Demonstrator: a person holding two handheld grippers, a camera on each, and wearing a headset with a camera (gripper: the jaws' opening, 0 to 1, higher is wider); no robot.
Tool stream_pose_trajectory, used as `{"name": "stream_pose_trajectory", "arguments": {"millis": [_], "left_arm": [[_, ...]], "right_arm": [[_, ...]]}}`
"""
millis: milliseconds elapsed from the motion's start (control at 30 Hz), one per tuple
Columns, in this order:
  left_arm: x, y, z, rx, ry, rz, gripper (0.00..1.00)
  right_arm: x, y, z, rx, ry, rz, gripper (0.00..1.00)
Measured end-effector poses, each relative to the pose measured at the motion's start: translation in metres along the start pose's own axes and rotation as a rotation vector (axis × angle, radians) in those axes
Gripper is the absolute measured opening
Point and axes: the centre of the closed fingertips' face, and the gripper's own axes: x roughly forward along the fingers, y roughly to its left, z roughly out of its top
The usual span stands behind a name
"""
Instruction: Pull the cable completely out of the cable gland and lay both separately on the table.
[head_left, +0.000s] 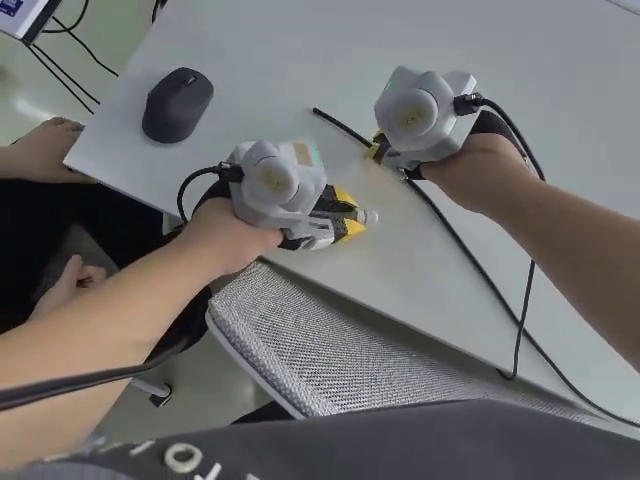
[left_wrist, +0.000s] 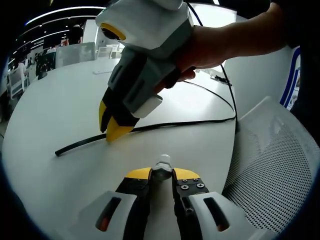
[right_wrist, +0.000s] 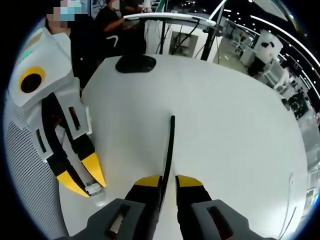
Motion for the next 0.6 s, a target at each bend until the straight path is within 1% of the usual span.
{"name": "stream_pose_trajectory", "arguments": {"millis": [133,233,300,433,500,600], "left_arm": [[0.001,0.002,0.000,-0.003,0.005,0.008,0.17],[0.000,0.002,0.001,0.000,0.006,0.010,0.18],[-0.001,0.001,0.002,0.002,0.004,0.009,0.19],[-0.003,0.001,0.002,0.005,0.019,0.022,0.22],[-0.005,0.000,0.004,-0.002,0.017,0.026,0.24],[-0.008,-0.003,0.007,0.006,0.013,0.032,0.27]], "right_arm": [[-0.008,0.002,0.000,0.010,-0.004,-0.005,0.07],[-0.017,0.002,0.002,0.019,-0.015,-0.013,0.09],[-0.024,0.002,0.007,0.047,-0.041,-0.016,0.11],[-0.040,0.002,0.012,0.108,-0.080,-0.021,0.15],[-0.049,0.001,0.014,0.118,-0.095,-0.031,0.16],[-0.061,0.002,0.016,0.133,-0.118,-0.037,0.18]]}}
